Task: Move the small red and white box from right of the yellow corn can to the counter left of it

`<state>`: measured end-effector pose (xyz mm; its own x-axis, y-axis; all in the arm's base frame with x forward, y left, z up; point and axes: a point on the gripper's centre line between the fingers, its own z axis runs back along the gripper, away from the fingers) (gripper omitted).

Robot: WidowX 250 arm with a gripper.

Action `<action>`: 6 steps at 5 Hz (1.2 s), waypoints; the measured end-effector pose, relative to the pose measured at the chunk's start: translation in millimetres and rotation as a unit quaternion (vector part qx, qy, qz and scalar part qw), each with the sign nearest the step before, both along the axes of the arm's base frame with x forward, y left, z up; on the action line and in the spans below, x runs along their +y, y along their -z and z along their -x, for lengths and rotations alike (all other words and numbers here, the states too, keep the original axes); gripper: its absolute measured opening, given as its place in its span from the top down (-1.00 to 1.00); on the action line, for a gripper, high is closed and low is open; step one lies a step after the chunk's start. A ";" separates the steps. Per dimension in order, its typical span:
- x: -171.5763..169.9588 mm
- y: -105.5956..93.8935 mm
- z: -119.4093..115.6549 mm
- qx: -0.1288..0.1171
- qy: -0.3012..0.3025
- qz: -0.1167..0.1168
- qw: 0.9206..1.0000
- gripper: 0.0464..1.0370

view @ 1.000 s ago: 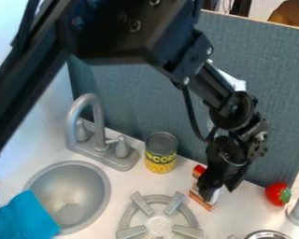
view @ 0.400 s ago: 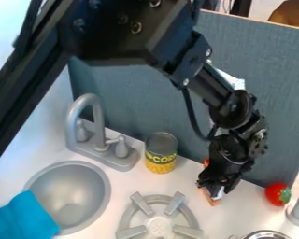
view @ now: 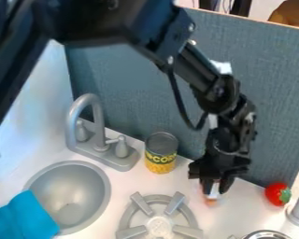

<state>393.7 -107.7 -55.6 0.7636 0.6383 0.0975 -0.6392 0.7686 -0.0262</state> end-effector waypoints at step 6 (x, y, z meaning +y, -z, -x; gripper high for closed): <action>107.5 -60.5 60.7 -0.031 -0.010 -0.018 0.999 0.26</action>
<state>333.0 -0.2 4.9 0.7428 0.6485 0.1665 -0.6522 0.7570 -0.0388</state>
